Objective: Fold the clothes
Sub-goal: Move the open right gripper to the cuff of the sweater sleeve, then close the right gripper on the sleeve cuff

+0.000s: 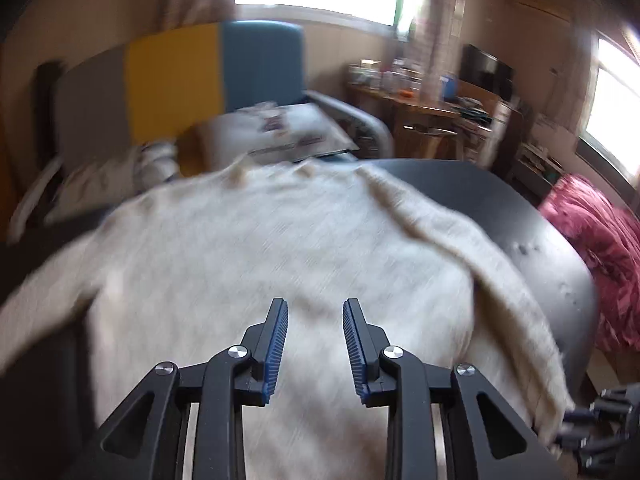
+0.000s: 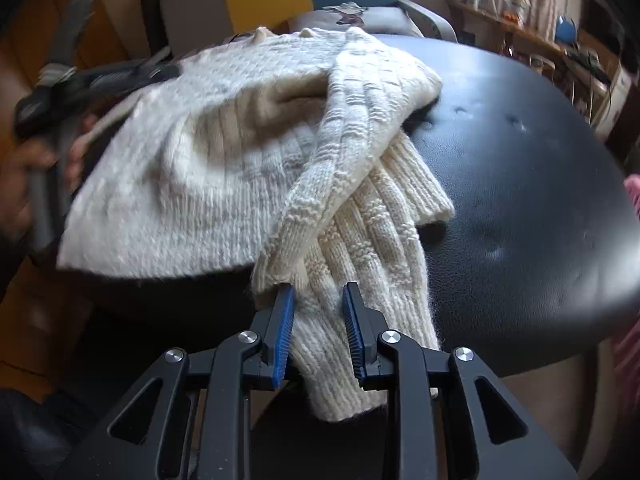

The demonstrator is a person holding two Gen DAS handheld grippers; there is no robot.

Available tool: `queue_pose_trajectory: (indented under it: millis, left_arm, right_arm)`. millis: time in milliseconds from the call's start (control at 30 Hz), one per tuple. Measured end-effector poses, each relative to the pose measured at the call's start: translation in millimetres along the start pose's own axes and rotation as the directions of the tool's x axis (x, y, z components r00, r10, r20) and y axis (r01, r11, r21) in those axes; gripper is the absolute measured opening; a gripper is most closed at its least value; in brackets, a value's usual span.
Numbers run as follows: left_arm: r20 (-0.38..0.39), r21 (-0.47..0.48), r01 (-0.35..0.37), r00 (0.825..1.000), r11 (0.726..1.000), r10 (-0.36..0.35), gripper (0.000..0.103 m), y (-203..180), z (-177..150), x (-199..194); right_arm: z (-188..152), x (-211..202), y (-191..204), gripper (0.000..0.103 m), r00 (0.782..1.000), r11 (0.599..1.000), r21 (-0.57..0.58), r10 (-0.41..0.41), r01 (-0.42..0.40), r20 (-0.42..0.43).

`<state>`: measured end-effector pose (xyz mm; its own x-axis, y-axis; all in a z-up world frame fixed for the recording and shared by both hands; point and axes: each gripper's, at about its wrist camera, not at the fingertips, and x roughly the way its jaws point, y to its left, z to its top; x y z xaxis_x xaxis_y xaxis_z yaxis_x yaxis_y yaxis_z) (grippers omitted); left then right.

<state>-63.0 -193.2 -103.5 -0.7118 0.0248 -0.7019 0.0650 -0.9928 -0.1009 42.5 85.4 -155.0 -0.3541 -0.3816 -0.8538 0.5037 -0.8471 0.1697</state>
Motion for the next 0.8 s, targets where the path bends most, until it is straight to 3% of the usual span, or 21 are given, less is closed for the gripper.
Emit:
queue_pose_trajectory:
  millis: [133, 200, 300, 333, 467, 633, 767, 800]
  left_arm:
    - [-0.052, 0.017, 0.05, 0.997, 0.999, -0.049, 0.028, -10.9, 42.5, 59.3]
    - [-0.095, 0.075, 0.044, 0.995, 0.996, -0.037, 0.028, -21.6, 50.1, 92.5]
    - [-0.159, 0.147, 0.028, 0.987, 0.989, -0.004, 0.028, -30.9, 41.7, 132.0]
    - [-0.198, 0.173, 0.022, 0.98, 0.985, 0.012, 0.029, -34.1, 34.9, 146.6]
    - [-0.151, 0.165, 0.051, 0.988, 0.985, -0.026, 0.029, -28.6, 24.2, 150.8]
    - [-0.153, 0.095, 0.113, 0.983, 0.989, -0.098, 0.029, -14.2, 22.5, 152.0]
    - [-0.149, 0.108, 0.102, 0.985, 0.989, -0.085, 0.029, -16.4, 19.4, 152.2]
    - [-0.149, 0.111, 0.1, 0.985, 0.989, -0.083, 0.029, -17.2, 22.3, 151.9]
  right_arm:
    - [3.7, -13.8, -8.6, 0.035, 0.999, 0.999, 0.035, -0.015, 0.014, 0.052]
    - [7.3, -24.1, -11.1, 0.051, 0.996, 0.999, 0.049, -0.025, 0.02, 0.091]
    - [17.1, -33.7, -14.1, 0.065, 0.99, 0.996, 0.085, -0.032, 0.021, 0.135]
    - [21.3, -34.8, -14.3, 0.065, 0.989, 0.996, 0.091, -0.038, 0.025, 0.144]
    - [39.7, -25.8, -11.8, 0.065, 0.987, 0.993, 0.096, -0.078, 0.064, 0.142]
    - [47.4, 0.5, -6.8, 0.065, 0.994, 0.993, 0.096, -0.072, 0.064, 0.086]
    - [43.8, 18.9, 3.7, 0.065, 0.993, 0.992, 0.06, -0.116, 0.114, 0.036]
    - [42.2, 24.2, 6.0, 0.049, 0.989, 0.989, 0.037, -0.144, 0.143, 0.015]
